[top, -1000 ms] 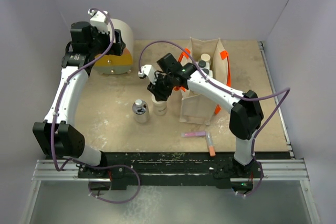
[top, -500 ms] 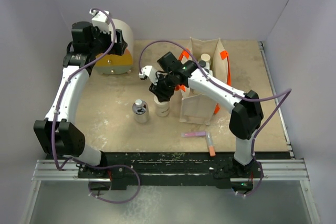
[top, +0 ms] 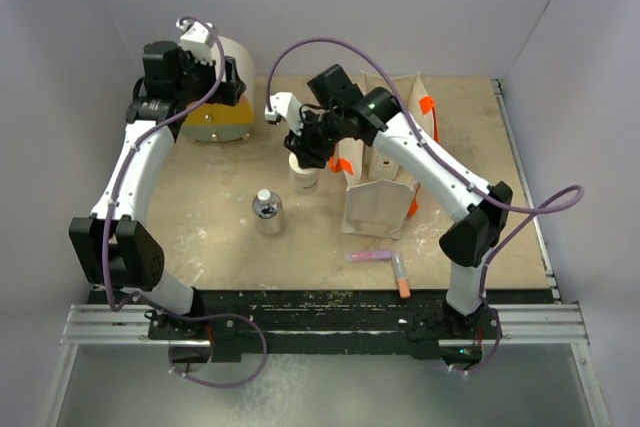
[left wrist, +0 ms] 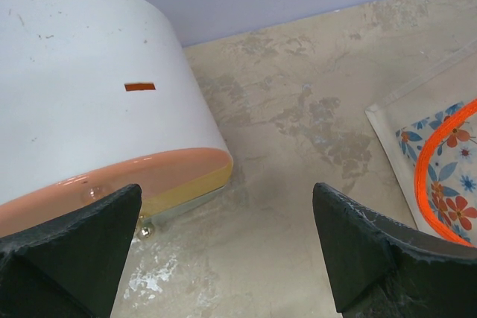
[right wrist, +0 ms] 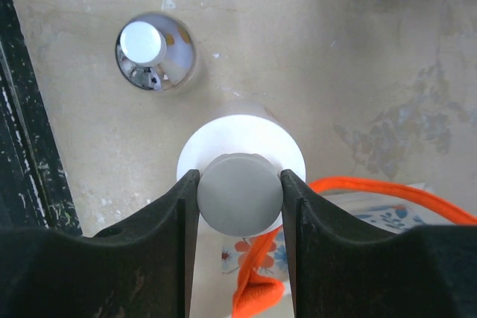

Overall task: Place the personal care products into the canvas bag
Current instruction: Pick up the care product from the center of the board, then place the care product in the canvas bag.

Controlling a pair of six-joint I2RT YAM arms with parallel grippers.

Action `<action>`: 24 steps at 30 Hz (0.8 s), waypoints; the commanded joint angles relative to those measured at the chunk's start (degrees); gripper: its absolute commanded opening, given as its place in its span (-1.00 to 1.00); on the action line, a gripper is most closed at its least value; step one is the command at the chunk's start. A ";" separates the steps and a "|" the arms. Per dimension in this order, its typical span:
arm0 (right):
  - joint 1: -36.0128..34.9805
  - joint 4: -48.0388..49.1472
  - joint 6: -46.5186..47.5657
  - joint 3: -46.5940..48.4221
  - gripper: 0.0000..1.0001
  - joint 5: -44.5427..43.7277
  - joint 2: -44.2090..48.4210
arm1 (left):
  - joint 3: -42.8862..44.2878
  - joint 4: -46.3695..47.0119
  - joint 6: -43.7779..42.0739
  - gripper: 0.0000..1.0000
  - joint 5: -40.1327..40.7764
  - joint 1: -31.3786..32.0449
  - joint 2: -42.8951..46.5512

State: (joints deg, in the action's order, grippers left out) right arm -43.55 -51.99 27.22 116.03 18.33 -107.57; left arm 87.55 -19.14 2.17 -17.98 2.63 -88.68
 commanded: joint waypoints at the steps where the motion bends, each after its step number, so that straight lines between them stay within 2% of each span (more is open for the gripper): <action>1: 0.77 -2.60 1.26 10.60 -1.00 2.39 5.17 | 3.11 3.79 0.95 0.99 -1.42 -0.44 -1.40; 10: 1.14 -9.81 -0.42 28.00 -1.00 -0.33 5.45 | 5.13 4.81 1.65 0.99 -2.50 -0.03 -5.20; 20: 1.56 -8.35 -2.92 25.65 -1.00 -11.46 13.06 | 6.31 4.72 -2.44 0.99 -2.50 6.67 -7.19; 24: 6.45 -8.48 -3.51 24.76 -1.00 -10.93 14.41 | 6.15 4.80 -2.55 0.99 -3.20 9.67 -7.26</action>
State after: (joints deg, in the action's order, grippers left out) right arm -41.36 -66.30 24.62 140.20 9.74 -96.60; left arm 90.89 -17.19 0.86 -19.44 9.89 -96.05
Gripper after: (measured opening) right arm 0.455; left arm 0.992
